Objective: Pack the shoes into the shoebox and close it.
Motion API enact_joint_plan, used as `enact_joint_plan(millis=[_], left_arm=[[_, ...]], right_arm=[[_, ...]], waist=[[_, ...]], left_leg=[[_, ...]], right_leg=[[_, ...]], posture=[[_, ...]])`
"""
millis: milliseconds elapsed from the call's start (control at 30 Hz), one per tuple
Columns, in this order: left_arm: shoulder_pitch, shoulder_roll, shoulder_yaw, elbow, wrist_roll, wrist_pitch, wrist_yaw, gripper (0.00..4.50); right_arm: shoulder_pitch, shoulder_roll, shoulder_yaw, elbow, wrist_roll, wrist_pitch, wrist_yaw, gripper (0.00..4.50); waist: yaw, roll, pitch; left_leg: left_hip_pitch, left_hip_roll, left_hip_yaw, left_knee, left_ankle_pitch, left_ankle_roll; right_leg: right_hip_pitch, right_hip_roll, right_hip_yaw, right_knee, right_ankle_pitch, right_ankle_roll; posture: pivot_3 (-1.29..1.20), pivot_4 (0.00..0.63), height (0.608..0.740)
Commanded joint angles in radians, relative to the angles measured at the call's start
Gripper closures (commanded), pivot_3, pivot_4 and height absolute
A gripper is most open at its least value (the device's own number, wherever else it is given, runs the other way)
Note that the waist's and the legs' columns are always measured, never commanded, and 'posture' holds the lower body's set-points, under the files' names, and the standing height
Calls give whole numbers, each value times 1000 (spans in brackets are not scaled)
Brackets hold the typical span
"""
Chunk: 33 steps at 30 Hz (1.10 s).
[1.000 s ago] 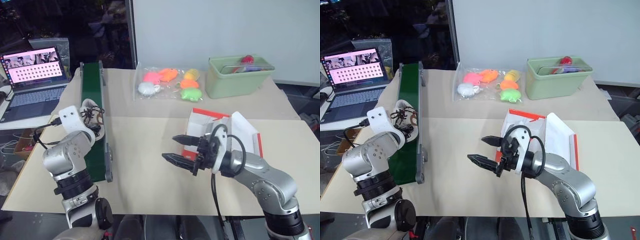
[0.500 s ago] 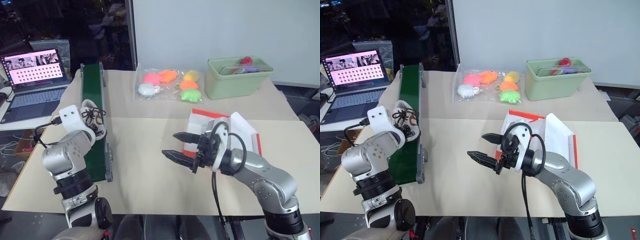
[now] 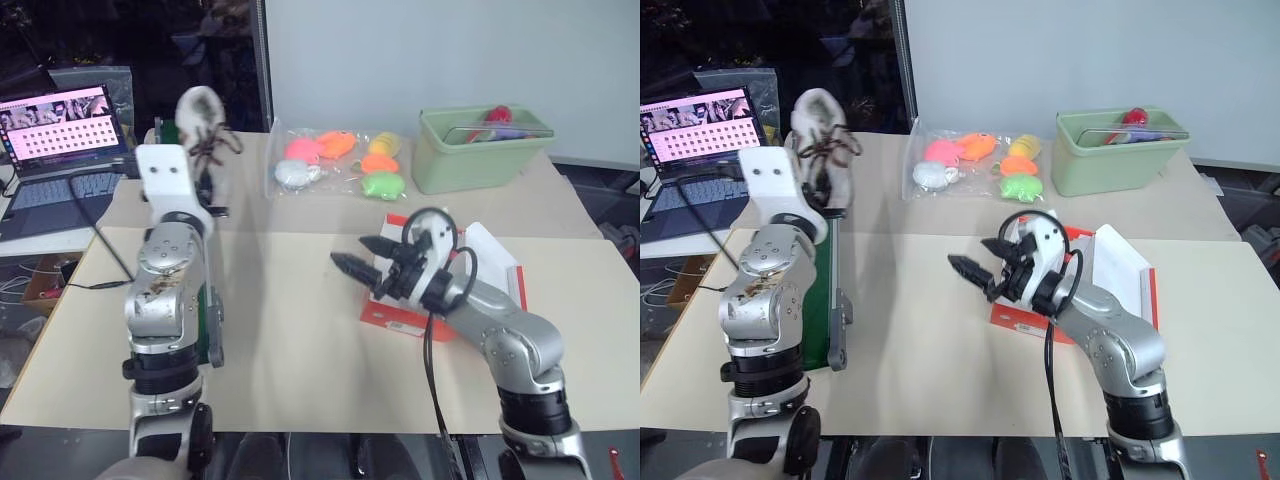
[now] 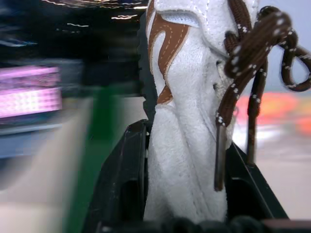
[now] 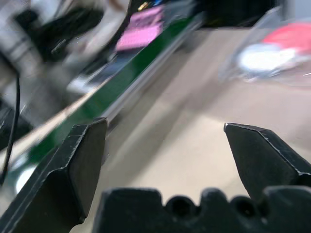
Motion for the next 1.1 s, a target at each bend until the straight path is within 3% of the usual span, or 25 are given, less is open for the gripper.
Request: enact_joint_plan(millis=[33,167,333,900,1100], left_arm=[[28,-52,103,-62,-407,155,-57,3142],[48,20,106,-59,-579,235,-53,3142],[36,89,45,-50,-589,225,-33,3142],[33,156,-32,-36,-607,157,-15,3142],[50,171,-53,-44,-621,145,-16,3167]], right_arm=[[-33,49,-103,15,195,79,-60,0],[-67,86,-175,45,389,143,-139,0],[-99,97,-214,79,572,162,-241,0],[-128,89,-100,77,691,136,-363,0],[-134,95,-119,91,720,95,-380,1773]], waist=[[-2,0,0],[-30,1,0],[-35,1,0],[-34,1,0],[-32,1,0]], left_leg=[[-1,0,0,0,0,0],[1,1,-2,-1,-1,2],[5,-1,-2,0,0,2],[4,-1,-2,-1,0,2],[4,-1,-2,-1,0,2]], right_leg=[[0,0,0,0,0,0],[-2,3,0,1,-1,-1],[2,3,1,0,-1,-1],[1,3,1,-1,-1,-1],[1,3,1,-2,-1,-1]], posture=[[0,150,729],[0,150,729],[0,150,729],[0,150,729],[0,150,729]])
